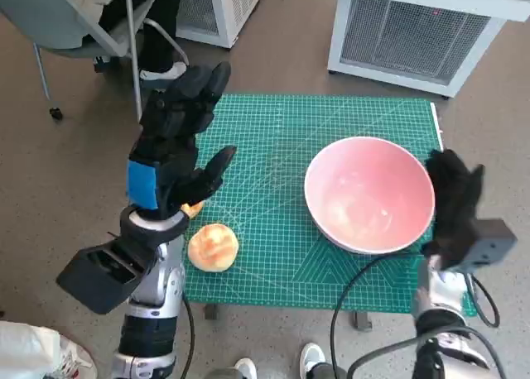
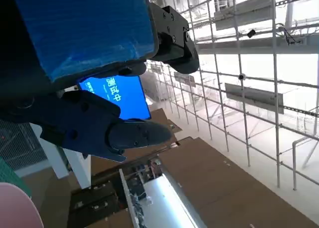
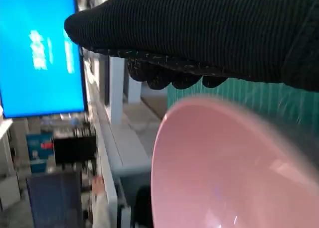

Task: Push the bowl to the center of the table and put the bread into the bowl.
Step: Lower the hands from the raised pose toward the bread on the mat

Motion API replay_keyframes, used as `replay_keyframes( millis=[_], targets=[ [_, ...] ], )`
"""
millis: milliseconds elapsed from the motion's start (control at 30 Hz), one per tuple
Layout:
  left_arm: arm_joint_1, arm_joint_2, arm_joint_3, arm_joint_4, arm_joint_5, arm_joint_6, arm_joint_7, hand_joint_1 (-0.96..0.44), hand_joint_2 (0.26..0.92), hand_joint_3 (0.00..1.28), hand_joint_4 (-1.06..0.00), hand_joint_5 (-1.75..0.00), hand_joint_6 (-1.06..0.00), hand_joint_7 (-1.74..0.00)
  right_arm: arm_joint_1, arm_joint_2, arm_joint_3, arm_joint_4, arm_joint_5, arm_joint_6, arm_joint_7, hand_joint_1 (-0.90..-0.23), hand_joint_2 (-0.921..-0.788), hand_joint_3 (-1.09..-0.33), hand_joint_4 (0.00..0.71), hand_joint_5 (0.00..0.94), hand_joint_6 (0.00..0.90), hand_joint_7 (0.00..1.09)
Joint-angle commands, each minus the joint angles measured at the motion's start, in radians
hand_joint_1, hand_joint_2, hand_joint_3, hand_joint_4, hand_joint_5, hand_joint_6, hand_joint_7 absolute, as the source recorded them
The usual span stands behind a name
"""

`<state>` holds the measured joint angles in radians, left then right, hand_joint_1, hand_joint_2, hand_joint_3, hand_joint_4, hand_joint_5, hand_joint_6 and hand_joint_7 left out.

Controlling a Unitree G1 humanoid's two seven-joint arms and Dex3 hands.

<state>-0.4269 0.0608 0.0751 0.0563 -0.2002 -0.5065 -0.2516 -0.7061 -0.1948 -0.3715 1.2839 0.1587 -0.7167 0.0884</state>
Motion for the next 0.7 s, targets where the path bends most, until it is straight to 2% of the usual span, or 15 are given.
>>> replay_keyframes(
  millis=[33,233,333,700],
  targets=[
    [0.026,0.012,0.010,-0.029,0.010,0.003,0.013,-0.33,0.921,0.33,-0.43,0.00,-0.33,-0.44,-0.017,0.033,-0.013,0.025,0.017,0.057,0.019,-0.505,-0.921,-0.864,0.192,0.010,0.111,0.33],
    [0.050,0.022,0.019,-0.052,0.018,0.002,0.025,-0.34,0.921,0.33,-0.43,0.00,-0.35,-0.40,-0.057,0.063,-0.030,0.030,0.026,0.090,0.044,-0.489,-0.921,-0.867,0.178,0.002,0.108,0.32],
    [0.059,0.027,0.024,-0.059,0.020,0.002,0.030,-0.34,0.921,0.33,-0.43,0.00,-0.38,-0.33,-0.075,0.078,-0.040,0.030,0.033,0.098,0.052,-0.475,-0.921,-0.871,0.166,0.001,0.109,0.31],
    [0.096,0.034,0.038,-0.078,0.023,-0.005,0.046,-0.35,0.921,0.33,-0.43,0.00,-0.44,-0.20,-0.154,0.132,-0.042,0.035,0.024,0.128,0.016,-0.473,-0.921,-0.889,0.167,0.002,0.113,0.31]
  ],
)
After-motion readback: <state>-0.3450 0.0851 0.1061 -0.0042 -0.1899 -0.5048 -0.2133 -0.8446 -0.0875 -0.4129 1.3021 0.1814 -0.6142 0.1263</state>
